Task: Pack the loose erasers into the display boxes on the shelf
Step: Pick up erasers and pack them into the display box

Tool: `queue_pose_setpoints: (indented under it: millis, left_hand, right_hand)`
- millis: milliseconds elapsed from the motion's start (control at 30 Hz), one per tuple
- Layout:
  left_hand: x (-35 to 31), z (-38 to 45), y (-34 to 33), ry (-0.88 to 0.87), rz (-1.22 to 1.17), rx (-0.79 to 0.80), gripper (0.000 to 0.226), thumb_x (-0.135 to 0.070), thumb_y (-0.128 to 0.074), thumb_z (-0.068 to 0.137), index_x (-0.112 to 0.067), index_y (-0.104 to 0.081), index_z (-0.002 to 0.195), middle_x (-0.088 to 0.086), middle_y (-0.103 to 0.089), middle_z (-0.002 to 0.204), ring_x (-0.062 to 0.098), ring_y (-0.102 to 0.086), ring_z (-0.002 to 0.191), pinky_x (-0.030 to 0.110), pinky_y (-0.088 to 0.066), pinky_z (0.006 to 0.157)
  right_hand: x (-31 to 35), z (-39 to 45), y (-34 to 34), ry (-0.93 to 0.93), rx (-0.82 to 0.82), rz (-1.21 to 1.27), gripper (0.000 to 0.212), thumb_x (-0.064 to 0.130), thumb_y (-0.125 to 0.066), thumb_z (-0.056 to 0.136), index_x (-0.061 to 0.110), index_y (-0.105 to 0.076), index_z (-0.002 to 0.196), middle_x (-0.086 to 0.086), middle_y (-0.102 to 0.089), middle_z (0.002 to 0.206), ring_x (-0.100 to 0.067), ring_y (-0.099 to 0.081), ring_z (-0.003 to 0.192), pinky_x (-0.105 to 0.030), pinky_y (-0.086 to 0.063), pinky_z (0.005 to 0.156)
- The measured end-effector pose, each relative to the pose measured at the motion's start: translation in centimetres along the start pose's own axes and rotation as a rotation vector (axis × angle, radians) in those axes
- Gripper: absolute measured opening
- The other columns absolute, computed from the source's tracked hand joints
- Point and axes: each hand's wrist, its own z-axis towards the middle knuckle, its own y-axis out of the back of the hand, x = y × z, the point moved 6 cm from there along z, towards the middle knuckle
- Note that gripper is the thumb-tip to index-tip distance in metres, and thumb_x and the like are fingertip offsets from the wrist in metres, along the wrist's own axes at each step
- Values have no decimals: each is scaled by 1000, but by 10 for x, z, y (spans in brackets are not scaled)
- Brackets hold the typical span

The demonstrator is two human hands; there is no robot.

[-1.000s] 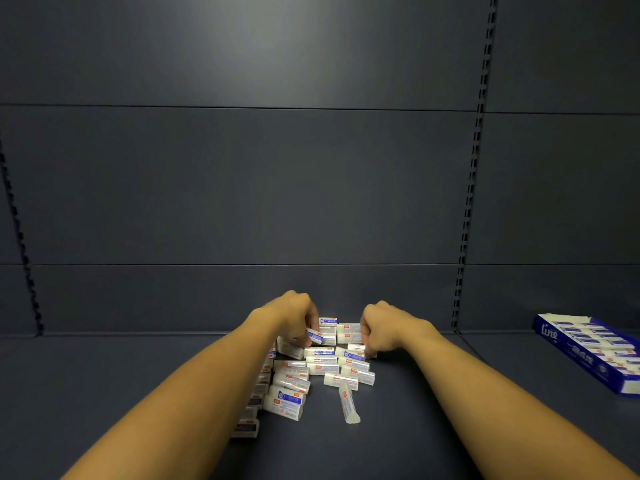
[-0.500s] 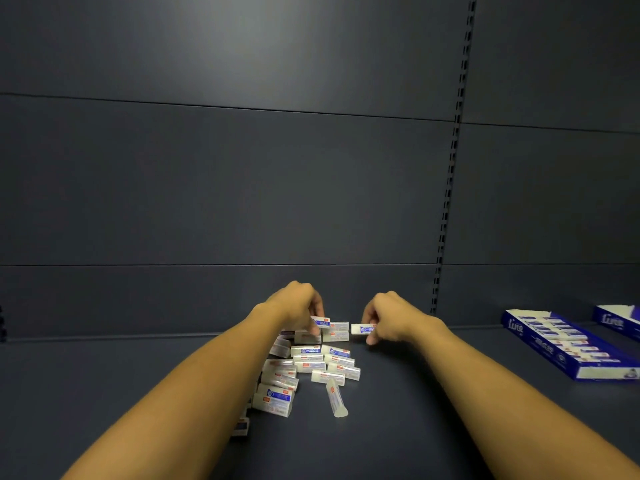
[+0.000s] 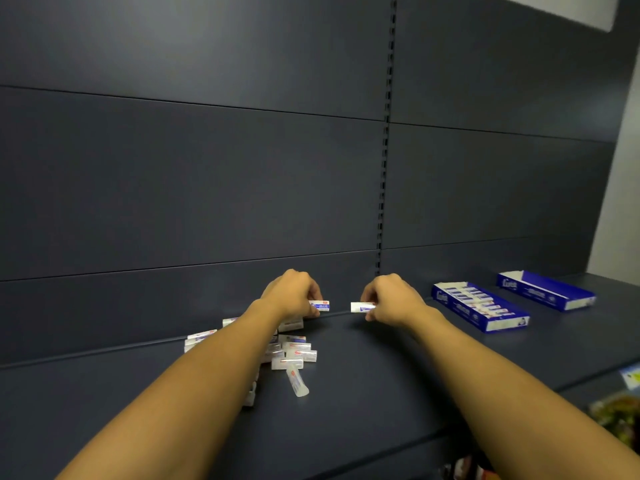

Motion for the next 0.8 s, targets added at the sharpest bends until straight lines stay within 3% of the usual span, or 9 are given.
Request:
queue_pose_setpoints:
  millis: [133,300,400,600,800]
  left_hand:
    - [-32,4,-2,-68,55,-40,23,-28,-78,86,-24,-76,108,-3,-71,106,15,-64,89,30,-52,74]
    - [-79,8,-9,-134,124,-66,23,-32,-75,88,-27,-74,111,-1,-65,111,16,-59,93,35,-54,81]
    - [-108,9,-14,-141,149,-93,20,-32,-74,88,-28,-73,108,0,-62,110,17,-58,95,36,-54,84]
    - [-165,11,-31,-146,217,-138,18,-34,-75,87,-30,-74,104,-6,-60,108,14,-53,105,30,-47,76]
    - [-214,10,-50,-76,188,-147,13,-29,-74,88,-28,-73,101,-5,-62,104,16,-56,105,37,-55,81]
  right_hand:
    - [-20,-19,14,-15,-70,-20,20,13,-79,76,26,-73,90,6,-66,96,-17,-64,86,-33,-54,72]
    - [-57,-42,32,-32,-113,-28,19,15,-76,75,31,-69,82,11,-64,93,-15,-62,86,-28,-47,65]
    - [-79,-55,41,-34,-105,-41,18,16,-75,79,32,-72,87,12,-65,96,-13,-62,87,-25,-44,62]
    - [-125,-82,55,-31,-127,-73,20,13,-67,80,28,-74,92,6,-66,99,-18,-64,91,-32,-52,73]
    - [-173,-103,70,-14,-125,-77,16,16,-70,82,27,-74,93,5,-68,94,-20,-64,89,-28,-42,65]
